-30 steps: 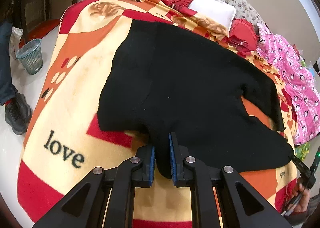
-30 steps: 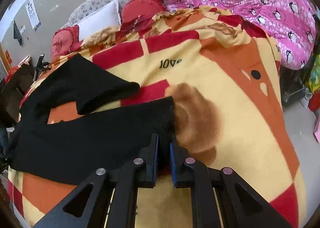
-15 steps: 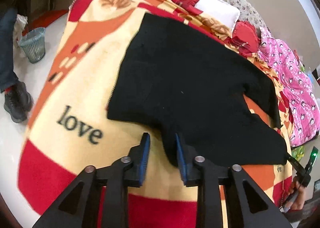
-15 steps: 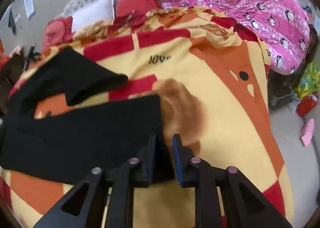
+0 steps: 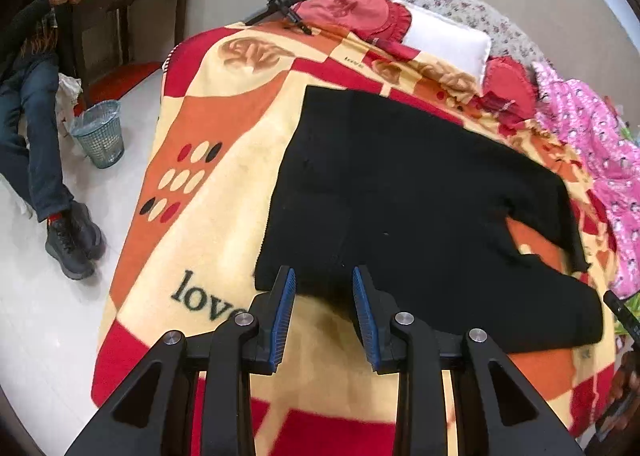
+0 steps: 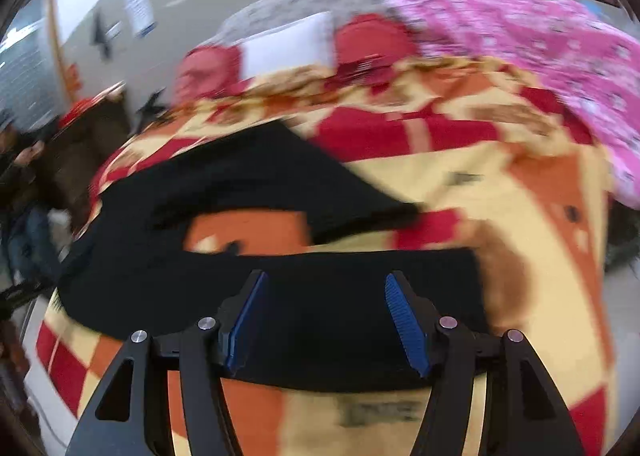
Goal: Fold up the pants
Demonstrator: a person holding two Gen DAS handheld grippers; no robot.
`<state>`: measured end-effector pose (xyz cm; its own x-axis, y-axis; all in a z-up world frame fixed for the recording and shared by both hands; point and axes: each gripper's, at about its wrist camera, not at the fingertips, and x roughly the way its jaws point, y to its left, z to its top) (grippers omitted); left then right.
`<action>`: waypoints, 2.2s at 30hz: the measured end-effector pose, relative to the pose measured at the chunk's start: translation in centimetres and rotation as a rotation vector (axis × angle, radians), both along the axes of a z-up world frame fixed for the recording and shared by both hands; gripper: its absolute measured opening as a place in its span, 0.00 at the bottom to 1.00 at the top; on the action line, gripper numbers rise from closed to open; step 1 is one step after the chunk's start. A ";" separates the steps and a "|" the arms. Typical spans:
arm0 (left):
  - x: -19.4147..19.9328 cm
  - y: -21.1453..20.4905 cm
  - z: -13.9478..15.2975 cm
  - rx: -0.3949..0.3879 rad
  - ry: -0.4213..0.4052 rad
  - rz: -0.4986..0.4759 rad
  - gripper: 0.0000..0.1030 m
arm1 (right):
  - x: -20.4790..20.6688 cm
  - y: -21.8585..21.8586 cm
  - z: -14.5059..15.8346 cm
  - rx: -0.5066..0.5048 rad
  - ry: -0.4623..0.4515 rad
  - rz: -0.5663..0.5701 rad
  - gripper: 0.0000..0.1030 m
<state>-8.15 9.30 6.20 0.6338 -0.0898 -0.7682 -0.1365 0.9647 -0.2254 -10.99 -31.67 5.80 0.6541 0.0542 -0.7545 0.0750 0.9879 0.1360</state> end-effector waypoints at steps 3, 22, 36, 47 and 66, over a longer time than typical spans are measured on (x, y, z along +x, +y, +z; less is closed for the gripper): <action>1.5 -0.5 -1.2 0.039 0.015 0.006 0.34 | 1.8 3.8 -1.9 0.009 0.038 0.101 0.61; 7.1 -1.8 1.8 0.018 -0.029 -0.021 0.53 | 10.0 6.6 -0.4 -0.106 -0.038 0.150 0.84; 13.6 -2.2 -3.5 -0.016 0.077 -0.072 0.65 | 19.7 2.7 -3.5 -0.209 0.008 0.118 0.60; 10.2 0.6 -1.6 -0.149 0.003 0.042 0.65 | 9.7 5.0 1.9 -0.220 -0.080 0.321 0.06; 7.8 1.7 -2.3 -0.235 -0.036 0.065 0.74 | -3.5 3.9 -3.0 -0.139 0.045 0.387 0.05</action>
